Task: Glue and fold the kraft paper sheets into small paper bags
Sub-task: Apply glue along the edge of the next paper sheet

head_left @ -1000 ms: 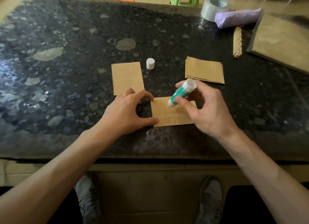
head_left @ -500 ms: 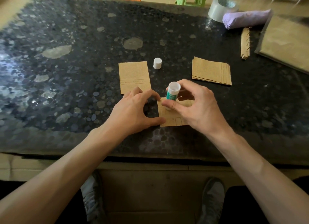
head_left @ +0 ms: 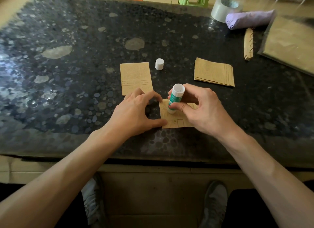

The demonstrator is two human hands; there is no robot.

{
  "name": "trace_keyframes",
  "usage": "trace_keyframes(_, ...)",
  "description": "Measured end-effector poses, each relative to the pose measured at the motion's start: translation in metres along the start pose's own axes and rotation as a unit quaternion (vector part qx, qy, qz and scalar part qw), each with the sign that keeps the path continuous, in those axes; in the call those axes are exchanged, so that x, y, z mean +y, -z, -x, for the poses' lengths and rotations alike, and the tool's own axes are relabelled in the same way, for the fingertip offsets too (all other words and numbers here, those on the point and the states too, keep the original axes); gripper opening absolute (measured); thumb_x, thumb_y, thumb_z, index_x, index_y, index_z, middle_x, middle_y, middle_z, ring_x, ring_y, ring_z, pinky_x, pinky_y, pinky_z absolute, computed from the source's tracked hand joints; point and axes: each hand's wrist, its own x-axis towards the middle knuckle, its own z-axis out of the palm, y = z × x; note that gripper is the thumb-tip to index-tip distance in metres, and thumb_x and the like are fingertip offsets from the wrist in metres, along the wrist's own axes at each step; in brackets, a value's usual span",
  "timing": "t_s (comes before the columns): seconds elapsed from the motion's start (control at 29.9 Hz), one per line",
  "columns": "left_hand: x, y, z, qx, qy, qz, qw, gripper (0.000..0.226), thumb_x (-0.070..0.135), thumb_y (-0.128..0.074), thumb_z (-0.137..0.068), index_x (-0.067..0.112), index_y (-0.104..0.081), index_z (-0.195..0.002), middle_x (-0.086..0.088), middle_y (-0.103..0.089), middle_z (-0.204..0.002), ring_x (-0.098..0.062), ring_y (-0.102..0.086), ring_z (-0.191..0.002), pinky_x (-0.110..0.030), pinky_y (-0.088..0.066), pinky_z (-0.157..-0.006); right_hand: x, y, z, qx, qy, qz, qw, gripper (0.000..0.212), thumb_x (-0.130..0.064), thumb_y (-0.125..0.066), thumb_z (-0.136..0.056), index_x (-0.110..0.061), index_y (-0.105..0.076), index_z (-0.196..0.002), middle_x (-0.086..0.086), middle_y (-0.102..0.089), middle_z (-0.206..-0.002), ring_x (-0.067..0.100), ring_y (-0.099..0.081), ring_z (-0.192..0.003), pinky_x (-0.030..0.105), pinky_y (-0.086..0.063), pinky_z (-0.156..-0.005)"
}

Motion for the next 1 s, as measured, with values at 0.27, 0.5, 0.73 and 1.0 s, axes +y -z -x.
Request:
trace_keyframes(0.27, 0.0, 0.0, 0.0, -0.003, -0.002, 0.0, 1.0, 0.067, 0.069, -0.075, -0.071, 0.049, -0.048, -0.13, 0.013, -0.043, -0.112, -0.009, -0.041, -0.11, -0.033, -0.039, -0.082, 0.0, -0.003, 0.008, 0.026, 0.023, 0.047, 0.998, 0.03, -0.044, -0.076, -0.09, -0.032, -0.066, -0.116, -0.034, -0.058, -0.1, -0.023, -0.054, -0.098, 0.0, -0.044, -0.08)
trace_keyframes(0.5, -0.001, 0.0, 0.001, 0.002, -0.005, 0.005, 1.0, 0.067, 0.07, -0.074, -0.069, 0.049, -0.049, -0.128, 0.013, -0.043, -0.11, -0.009, -0.043, -0.109, -0.033, -0.04, -0.08, -0.004, -0.004, 0.015, 0.029, 0.035, 0.063, 0.997, 0.028, -0.039, -0.076, -0.093, -0.032, -0.062, -0.116, -0.03, -0.058, -0.099, -0.02, -0.055, -0.099, 0.003, -0.045, -0.083)
trace_keyframes(0.73, -0.001, 0.0, 0.0, -0.002, 0.0, -0.001, 1.0, 0.067, 0.069, -0.076, -0.071, 0.05, -0.048, -0.129, 0.013, -0.043, -0.112, -0.009, -0.042, -0.109, -0.033, -0.04, -0.081, -0.003, -0.01, 0.02, 0.029, 0.024, 0.064, 0.997, 0.033, -0.029, -0.071, -0.098, -0.025, -0.059, -0.128, -0.009, -0.069, -0.113, 0.013, -0.066, -0.107, 0.04, -0.057, -0.096)
trace_keyframes(1.0, 0.0, 0.0, 0.0, -0.001, 0.003, 0.001, 1.0, 0.067, 0.069, -0.076, -0.07, 0.05, -0.049, -0.128, 0.013, -0.043, -0.111, -0.01, -0.043, -0.105, -0.032, -0.038, -0.079, 0.0, -0.012, 0.019, 0.078, 0.032, 0.081, 0.993, 0.031, -0.032, -0.072, -0.097, -0.02, -0.06, -0.123, -0.014, -0.062, -0.104, 0.007, -0.062, -0.094, 0.032, -0.054, -0.088)
